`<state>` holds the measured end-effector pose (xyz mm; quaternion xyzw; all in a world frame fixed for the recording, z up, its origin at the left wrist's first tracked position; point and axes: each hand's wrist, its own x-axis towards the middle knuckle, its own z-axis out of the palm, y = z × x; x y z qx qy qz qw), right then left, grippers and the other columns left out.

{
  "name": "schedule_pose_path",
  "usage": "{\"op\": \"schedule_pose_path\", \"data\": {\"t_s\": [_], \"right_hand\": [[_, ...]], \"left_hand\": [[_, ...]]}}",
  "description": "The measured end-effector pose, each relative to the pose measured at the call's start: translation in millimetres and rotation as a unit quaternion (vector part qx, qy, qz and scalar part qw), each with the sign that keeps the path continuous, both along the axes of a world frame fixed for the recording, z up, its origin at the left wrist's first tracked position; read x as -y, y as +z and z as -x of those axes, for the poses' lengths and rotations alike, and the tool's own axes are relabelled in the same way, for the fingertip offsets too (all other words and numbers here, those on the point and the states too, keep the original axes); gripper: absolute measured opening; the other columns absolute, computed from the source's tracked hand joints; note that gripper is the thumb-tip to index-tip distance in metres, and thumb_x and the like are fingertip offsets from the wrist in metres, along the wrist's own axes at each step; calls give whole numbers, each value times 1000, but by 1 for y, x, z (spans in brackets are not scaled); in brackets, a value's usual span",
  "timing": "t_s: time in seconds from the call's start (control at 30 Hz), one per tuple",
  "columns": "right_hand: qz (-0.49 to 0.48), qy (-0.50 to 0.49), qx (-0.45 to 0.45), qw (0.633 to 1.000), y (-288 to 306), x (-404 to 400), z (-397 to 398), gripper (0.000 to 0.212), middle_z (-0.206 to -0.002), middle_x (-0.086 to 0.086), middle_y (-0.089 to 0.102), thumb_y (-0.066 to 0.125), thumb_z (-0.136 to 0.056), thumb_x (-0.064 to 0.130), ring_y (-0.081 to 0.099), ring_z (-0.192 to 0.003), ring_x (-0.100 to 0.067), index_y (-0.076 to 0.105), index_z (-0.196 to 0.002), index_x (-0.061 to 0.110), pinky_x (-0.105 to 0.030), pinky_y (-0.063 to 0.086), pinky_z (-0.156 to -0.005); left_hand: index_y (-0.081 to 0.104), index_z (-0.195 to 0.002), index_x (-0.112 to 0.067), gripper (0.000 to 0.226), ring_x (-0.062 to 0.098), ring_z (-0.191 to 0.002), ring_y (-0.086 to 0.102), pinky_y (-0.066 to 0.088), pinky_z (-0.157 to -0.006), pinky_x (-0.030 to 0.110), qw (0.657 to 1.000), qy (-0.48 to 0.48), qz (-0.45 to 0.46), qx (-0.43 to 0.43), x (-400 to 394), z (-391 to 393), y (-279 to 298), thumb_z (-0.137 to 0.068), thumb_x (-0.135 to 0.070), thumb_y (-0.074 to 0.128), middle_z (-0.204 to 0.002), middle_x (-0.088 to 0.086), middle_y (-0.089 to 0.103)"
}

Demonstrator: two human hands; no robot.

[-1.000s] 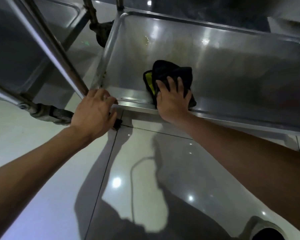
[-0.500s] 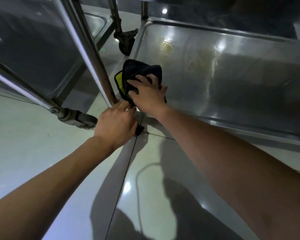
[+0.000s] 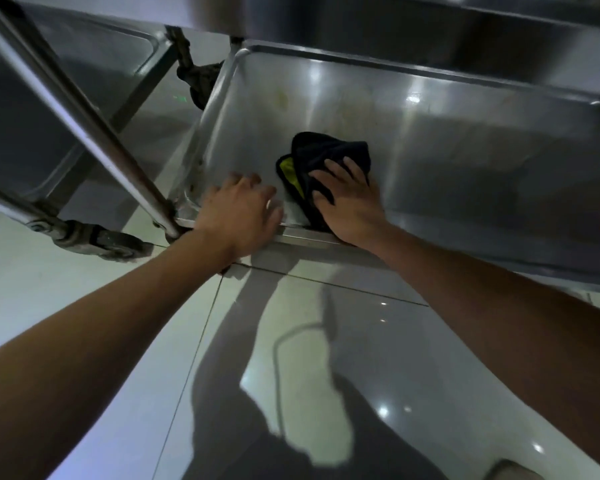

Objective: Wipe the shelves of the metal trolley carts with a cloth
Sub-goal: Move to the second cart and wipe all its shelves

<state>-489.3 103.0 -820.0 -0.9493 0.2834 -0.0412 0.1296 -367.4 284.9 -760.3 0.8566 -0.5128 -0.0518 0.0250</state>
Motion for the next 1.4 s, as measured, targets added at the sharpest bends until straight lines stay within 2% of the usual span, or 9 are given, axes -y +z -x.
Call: {"op": "schedule_pose_path", "data": {"t_s": [0.13, 0.27, 0.47, 0.73, 0.87, 0.97, 1.07, 1.27, 1.4], "right_hand": [[4, -37, 2, 999, -3, 35, 35, 44, -161, 8, 30, 39, -100, 49, 14, -152, -21, 46, -142, 39, -54, 16, -120], [1, -101, 33, 994, -2, 68, 78, 50, -158, 5, 37, 35, -94, 50, 19, -151, -22, 50, -139, 36, -53, 19, -120], [-21, -249, 49, 967, 2, 112, 130, 54, -160, 3, 35, 34, -92, 44, 15, -152, -22, 50, -142, 31, -54, 15, -121], [-9, -303, 41, 952, 7, 115, 117, 53, -155, 3, 40, 38, -89, 38, 21, -148, -23, 53, -140, 30, -55, 25, -115], [-7, -283, 65, 957, 8, 102, 85, 55, -152, 1, 44, 38, -88, 38, 25, -145, -24, 55, -139, 27, -53, 26, -116], [-13, -245, 83, 966, 4, 83, 48, 54, -152, -2, 45, 38, -89, 37, 26, -146, -25, 56, -139, 25, -54, 24, -117], [-18, -216, 92, 972, 0, 55, 0, 53, -154, 0, 42, 38, -89, 41, 23, -148, -23, 55, -138, 30, -58, 20, -116], [-24, -131, 84, 988, 2, 0, -111, 43, -154, 8, 41, 46, -93, 40, 22, -148, -18, 56, -135, 38, -55, 16, -111], [-66, -38, 49, 996, 10, -30, -175, 46, -159, 8, 33, 42, -96, 41, 14, -151, -20, 48, -142, 40, -59, 13, -112]], "left_hand": [[62, -119, -28, 41, 33, -124, 46, 45, -91, 52, 999, 12, -43, -11, 38, 17, -6, -91, -53, 45, -130, 8, 52], [62, -116, -25, 40, 34, -119, 48, 49, -88, 50, 999, 12, -43, -13, 48, 21, -9, -91, -53, 49, -125, 9, 53], [60, -123, -28, 37, 36, -122, 48, 49, -90, 54, 999, 6, -27, -25, 45, 18, -11, -93, -49, 51, -134, 8, 51], [50, -136, -32, 47, 32, -133, 41, 41, -98, 57, 998, -39, -40, -11, 35, 2, -12, -94, -53, 49, -146, 4, 43], [45, -140, -36, 54, 36, -141, 32, 41, -103, 62, 998, 19, -56, -20, 16, -38, -5, -91, -57, 51, -153, 5, 35], [49, -135, -37, 48, 38, -134, 41, 43, -102, 62, 995, 44, -84, -40, 7, -57, -4, -92, -57, 50, -146, 8, 41], [48, -138, -38, 48, 36, -129, 46, 41, -102, 63, 996, 29, -75, -48, 2, -62, -6, -95, -57, 45, -145, 7, 42], [29, -149, -42, 57, 35, -141, 30, 30, -104, 65, 997, 6, -80, -13, -10, -69, -18, -96, -60, 36, -157, 3, 28], [35, -145, -44, 54, 32, -140, 31, 30, -100, 60, 999, -6, -50, -8, -14, -72, -25, -93, -61, 39, -151, 3, 36]]}}
